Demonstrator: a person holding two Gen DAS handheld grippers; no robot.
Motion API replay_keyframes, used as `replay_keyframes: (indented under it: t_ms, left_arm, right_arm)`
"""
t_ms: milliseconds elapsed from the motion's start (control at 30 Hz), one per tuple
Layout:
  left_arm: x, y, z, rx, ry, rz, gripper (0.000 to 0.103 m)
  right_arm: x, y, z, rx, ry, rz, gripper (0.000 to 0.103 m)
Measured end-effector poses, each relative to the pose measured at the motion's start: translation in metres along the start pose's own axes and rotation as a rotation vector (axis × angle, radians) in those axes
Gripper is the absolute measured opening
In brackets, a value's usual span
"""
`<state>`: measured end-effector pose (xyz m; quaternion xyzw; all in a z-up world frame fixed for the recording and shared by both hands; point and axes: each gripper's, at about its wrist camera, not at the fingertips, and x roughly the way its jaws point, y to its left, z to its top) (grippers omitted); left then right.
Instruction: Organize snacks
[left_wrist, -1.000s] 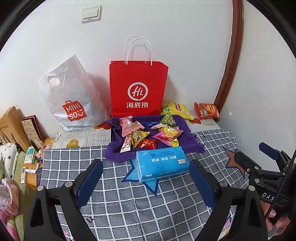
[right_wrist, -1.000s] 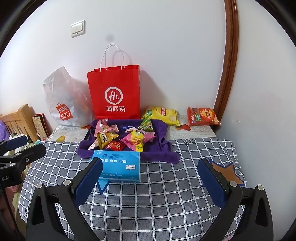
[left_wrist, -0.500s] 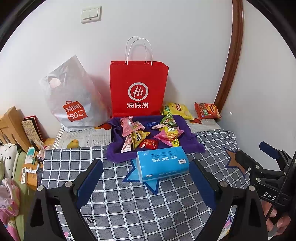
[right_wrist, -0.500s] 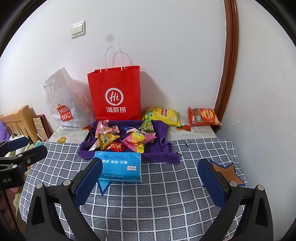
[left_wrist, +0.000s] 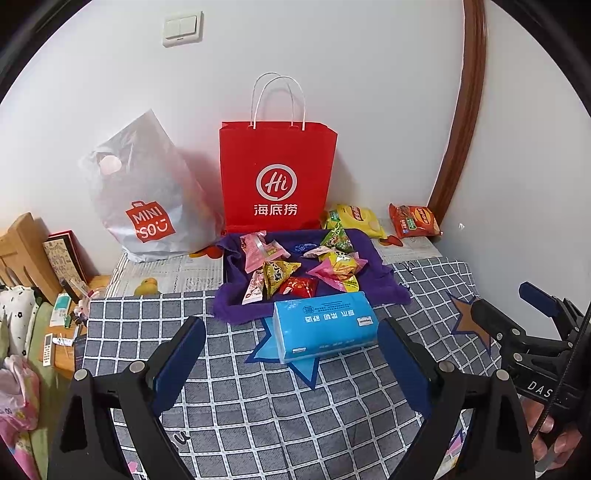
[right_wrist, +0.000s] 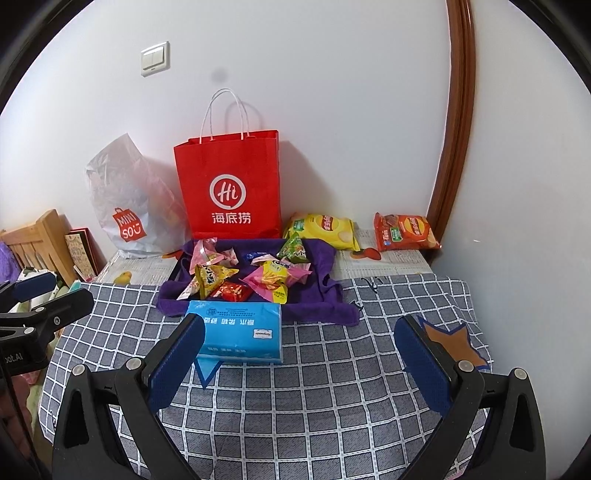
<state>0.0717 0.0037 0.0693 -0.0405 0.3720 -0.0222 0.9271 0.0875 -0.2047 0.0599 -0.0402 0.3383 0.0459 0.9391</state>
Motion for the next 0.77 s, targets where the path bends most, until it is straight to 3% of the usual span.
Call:
replay_keyframes:
  t_ms: [767]
  left_arm:
    - [-0.0016, -0.0006, -0.0008, -0.005, -0.004, 0.004, 0.095]
  right_arm:
    - [-0.0021, -0.0009, -0.0008, 0.005, -0.003, 0.008, 0.101]
